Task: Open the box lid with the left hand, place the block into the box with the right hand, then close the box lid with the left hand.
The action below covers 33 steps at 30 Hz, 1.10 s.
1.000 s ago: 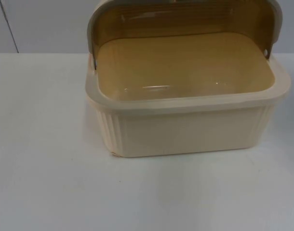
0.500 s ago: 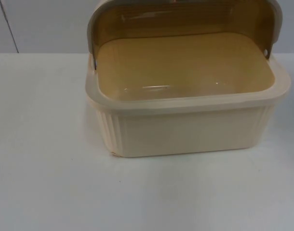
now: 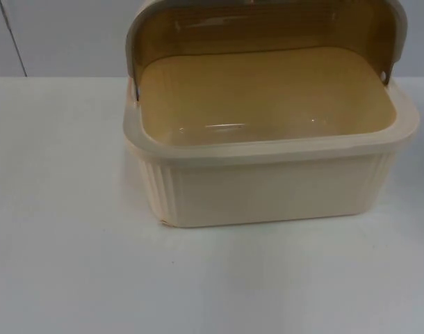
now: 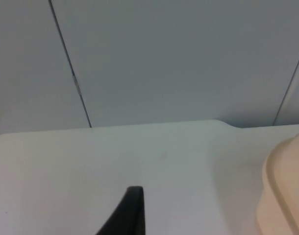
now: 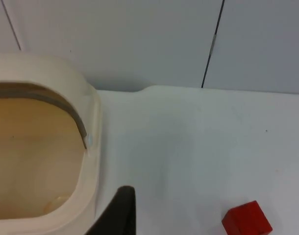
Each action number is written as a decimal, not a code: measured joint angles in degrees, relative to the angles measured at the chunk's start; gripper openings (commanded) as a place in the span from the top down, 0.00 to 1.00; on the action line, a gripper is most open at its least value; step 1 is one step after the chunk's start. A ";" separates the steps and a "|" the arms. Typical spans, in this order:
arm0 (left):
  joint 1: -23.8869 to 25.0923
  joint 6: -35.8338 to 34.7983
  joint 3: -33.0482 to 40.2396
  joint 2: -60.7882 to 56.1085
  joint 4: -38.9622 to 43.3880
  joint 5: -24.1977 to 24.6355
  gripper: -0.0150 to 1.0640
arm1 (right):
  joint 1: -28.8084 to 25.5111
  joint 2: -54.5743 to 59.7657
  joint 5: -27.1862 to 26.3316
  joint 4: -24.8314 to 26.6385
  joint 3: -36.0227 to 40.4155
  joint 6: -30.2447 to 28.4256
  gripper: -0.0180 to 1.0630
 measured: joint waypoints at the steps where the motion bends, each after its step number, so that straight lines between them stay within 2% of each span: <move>1: 0.00 -0.24 0.00 0.00 -0.15 0.00 0.02 | 0.00 0.42 0.00 0.00 0.00 0.41 0.02; 8: 0.00 -0.86 0.00 0.00 -0.63 0.14 0.02 | 0.00 4.83 -1.60 -0.47 0.00 0.41 0.02; 13: 0.00 -0.97 0.00 0.00 -0.63 0.72 0.02 | 0.00 10.55 -5.17 -0.70 -0.23 0.41 0.02; 16: 0.00 -1.08 0.00 0.00 -0.63 1.84 0.02 | -1.73 15.50 -5.90 0.71 -3.26 -0.43 0.02; 17: 0.00 -1.08 0.00 0.00 -0.63 1.94 0.02 | -2.92 17.23 -5.58 2.84 -4.51 -1.76 0.02; 18: 0.00 -1.08 0.00 0.00 -0.63 1.94 0.02 | -5.41 19.43 -4.90 7.10 -6.54 -6.15 0.02; 19: 0.00 -1.08 0.00 0.00 -0.63 1.94 0.02 | -5.41 19.43 -4.90 7.10 -6.54 -6.15 0.02; 20: 0.00 -1.08 0.00 0.00 -0.63 1.94 0.02 | -6.84 20.23 -4.44 10.27 -7.44 -8.12 0.02; 22: 0.00 -1.08 0.00 0.00 -0.63 2.04 0.02 | -10.86 22.98 -4.09 18.94 -8.87 -16.16 0.02; 24: 0.00 -1.08 0.00 0.00 -0.63 2.04 0.02 | -14.60 25.29 -4.03 23.76 -9.34 -22.62 0.02; 25: 0.00 -1.08 0.00 0.00 -0.63 2.04 0.02 | -14.60 25.29 -4.03 23.76 -9.34 -22.62 0.02; 29: 0.00 -1.08 0.00 0.00 -0.63 2.04 0.02 | -20.45 32.20 -4.59 24.80 -9.46 -26.86 0.02; 33: 0.00 -1.08 0.00 0.00 -0.63 2.04 0.02 | -21.54 37.08 -7.20 24.58 -9.46 -30.14 0.02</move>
